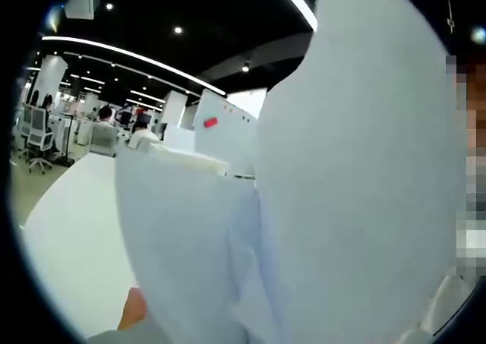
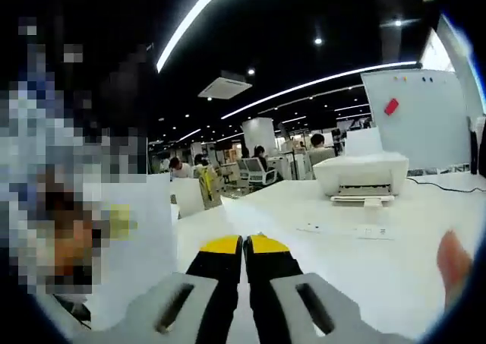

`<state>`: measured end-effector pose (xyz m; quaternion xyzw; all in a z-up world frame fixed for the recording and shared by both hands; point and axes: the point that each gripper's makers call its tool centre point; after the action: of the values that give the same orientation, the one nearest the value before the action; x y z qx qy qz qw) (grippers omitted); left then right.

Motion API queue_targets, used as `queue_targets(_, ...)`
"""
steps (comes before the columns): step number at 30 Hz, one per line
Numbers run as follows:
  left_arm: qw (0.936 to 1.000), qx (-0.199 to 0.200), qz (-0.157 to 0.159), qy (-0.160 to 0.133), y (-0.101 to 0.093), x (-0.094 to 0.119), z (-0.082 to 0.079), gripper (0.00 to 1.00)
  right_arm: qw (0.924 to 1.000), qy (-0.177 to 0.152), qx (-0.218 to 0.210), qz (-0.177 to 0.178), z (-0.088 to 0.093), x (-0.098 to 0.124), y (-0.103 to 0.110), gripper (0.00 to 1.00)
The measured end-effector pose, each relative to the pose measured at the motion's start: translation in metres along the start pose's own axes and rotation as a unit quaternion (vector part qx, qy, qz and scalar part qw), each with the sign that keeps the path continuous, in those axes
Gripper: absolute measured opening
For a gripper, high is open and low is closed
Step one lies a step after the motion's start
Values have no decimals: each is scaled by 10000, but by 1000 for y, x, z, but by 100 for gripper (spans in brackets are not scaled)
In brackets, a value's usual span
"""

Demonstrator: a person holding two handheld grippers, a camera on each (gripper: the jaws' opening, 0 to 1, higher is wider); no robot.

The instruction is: Organize the stack of printing papers by aligning and flattening the scattered papers on the table

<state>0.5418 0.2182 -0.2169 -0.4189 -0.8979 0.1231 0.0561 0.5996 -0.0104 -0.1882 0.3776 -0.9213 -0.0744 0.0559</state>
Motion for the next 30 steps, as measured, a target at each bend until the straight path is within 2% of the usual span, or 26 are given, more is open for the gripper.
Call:
queue_targets(2,10000,13,0,0,0,-1,0,6,9999,-155,21,-18,-12,3,1,0)
queue_targets(9,10000,84,7,9,2,-3,1,6,9992,-353,172,28,-42,13,3,0)
queue_targets(18,9996,262,-14,99,9,-9,8,6,9982,-456,397,-23,-79,22,16,0)
queue_targets(25,9991,407,-4,102,12,-12,8,6,9985,-410,354,-20,-86,22,11,0)
queue_targets(27,9991,412,0,100,12,-12,8,6,9985,-481,227,-137,-89,24,16,0)
queue_targets(30,9990,434,-23,99,13,-12,8,6,9980,-542,270,-182,-93,26,22,0)
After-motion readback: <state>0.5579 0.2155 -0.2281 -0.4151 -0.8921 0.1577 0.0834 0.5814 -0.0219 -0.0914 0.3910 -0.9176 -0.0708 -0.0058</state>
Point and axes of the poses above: the point that each gripper's makers call its tool centre point, and the gripper's own axes: x roughly backward along the fingers, y roughly to its left, z roughly out of its underside, and after that the axes turned 1 degree about z, right-handed
